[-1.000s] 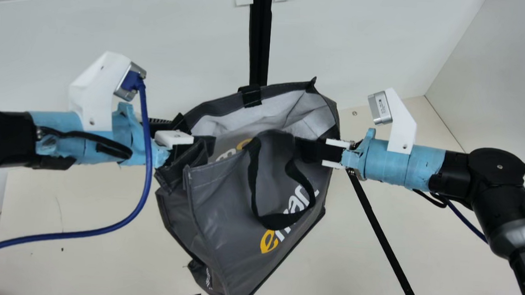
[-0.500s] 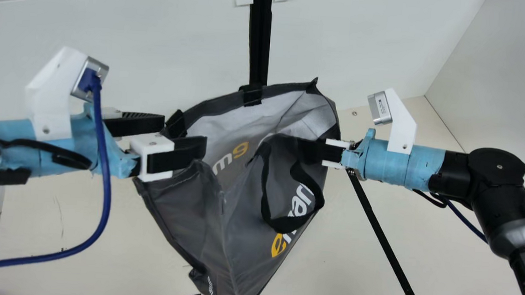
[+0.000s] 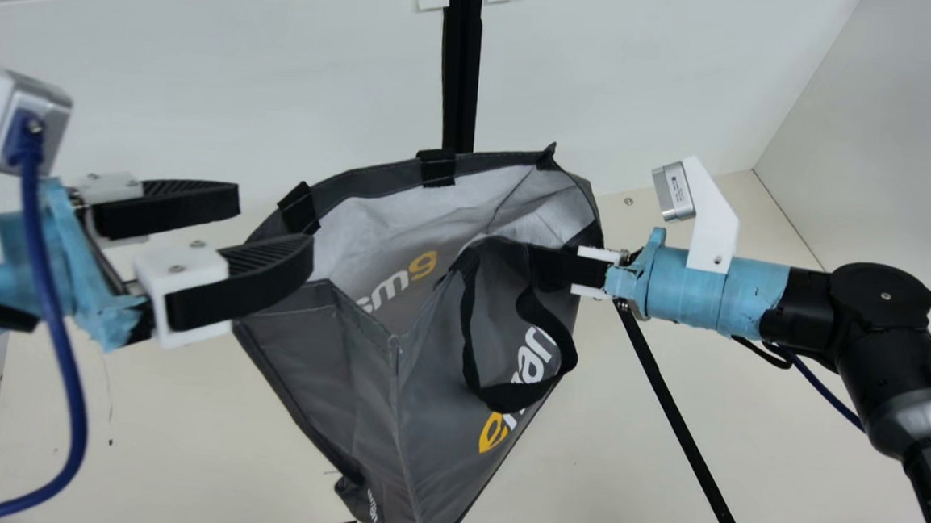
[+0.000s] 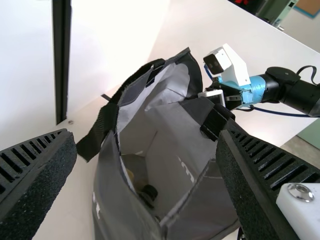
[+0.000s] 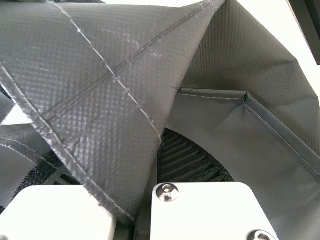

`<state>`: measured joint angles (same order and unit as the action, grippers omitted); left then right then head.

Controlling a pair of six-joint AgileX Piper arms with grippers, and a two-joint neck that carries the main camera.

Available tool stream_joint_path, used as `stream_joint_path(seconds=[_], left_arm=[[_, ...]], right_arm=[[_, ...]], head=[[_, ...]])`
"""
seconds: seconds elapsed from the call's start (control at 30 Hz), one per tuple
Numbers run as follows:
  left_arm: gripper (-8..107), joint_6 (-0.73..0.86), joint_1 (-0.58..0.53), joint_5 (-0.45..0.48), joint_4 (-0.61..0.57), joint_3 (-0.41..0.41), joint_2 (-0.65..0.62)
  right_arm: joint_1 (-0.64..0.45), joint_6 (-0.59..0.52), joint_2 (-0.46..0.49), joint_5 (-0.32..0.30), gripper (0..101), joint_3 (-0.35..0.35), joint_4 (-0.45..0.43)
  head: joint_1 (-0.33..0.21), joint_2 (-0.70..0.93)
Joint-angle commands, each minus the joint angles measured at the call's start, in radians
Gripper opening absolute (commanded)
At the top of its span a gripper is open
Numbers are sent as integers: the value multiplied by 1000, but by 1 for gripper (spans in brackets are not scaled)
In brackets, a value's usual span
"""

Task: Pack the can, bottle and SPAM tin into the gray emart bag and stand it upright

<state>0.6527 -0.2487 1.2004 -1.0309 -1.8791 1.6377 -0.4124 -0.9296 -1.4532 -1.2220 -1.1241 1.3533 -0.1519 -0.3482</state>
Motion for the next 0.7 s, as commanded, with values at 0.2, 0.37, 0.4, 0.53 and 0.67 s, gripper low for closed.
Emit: stream_joint_path(seconds=[0.2,0.37,0.4,0.53,0.67], left_arm=[[90,-43,46,-28,119,46,-94],[90,-98,68,-51,233,78,-151],[90,-111,73,-55,257,85,-162],[90,-165,90,-70,352,118,-204],[90,-225,107,-79,445,153,-242]], right_arm=[[0,0,0,0,0,0,0],[0,0,0,0,0,0,0],[0,0,0,0,0,0,0],[0,0,0,0,0,0,0],[0,0,0,0,0,0,0]], head=[[-23,-1],[-23,-1],[-23,-1],[-23,-1],[-23,-1]])
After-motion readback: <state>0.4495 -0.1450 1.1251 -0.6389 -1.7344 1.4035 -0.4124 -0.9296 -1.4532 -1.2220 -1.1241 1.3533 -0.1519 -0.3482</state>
